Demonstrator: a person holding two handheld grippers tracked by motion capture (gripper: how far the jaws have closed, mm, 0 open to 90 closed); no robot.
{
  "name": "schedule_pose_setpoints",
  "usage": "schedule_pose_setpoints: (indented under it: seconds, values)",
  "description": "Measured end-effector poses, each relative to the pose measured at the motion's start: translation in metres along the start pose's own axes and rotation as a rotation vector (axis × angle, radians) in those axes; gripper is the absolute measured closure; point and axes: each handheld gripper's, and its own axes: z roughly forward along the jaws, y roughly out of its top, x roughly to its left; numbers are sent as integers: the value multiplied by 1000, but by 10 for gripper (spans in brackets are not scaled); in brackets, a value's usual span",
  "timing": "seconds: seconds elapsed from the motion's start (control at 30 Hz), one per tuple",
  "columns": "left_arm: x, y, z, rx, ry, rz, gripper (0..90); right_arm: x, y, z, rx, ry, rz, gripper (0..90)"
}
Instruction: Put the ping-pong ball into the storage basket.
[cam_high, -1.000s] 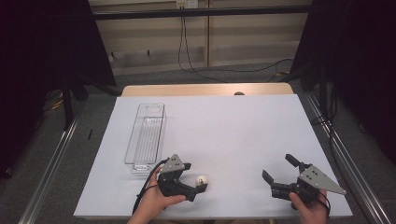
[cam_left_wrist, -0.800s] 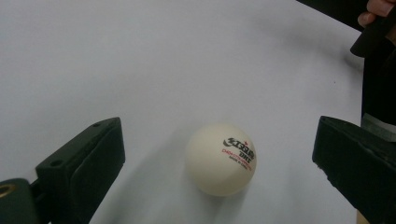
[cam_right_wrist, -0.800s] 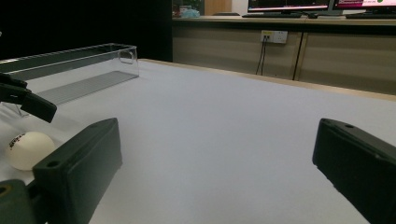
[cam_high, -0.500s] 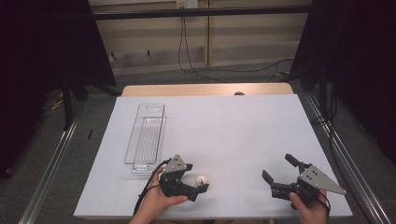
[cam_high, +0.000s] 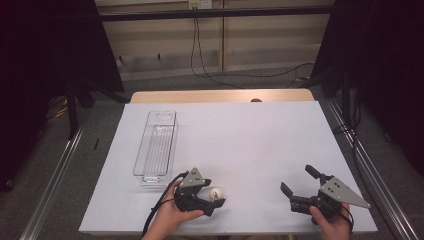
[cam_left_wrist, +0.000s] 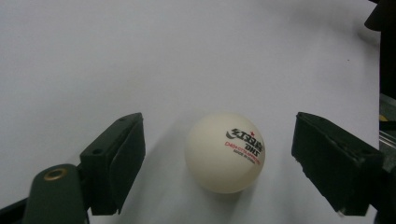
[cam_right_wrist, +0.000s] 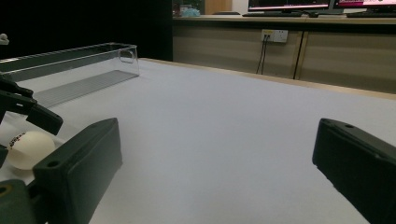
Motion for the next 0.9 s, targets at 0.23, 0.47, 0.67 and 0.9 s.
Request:
schedule_pose_setpoints:
  seconds: [0.23,0.47,0.67,0.9]
  values:
    - [0,1,6,28,3,13,241,-1,0,0,-2,-1,-7,12]
    - [-1,1,7,31,-5,7,307,-1,1,-1,-8,-7,1,12]
    - [-1,1,8,46,-4,16,336,-1,1,-2,-6,-8,2,12]
    - [-2,1,9,71,-1,25,355,-1,1,-2,-8,-3,-2,13]
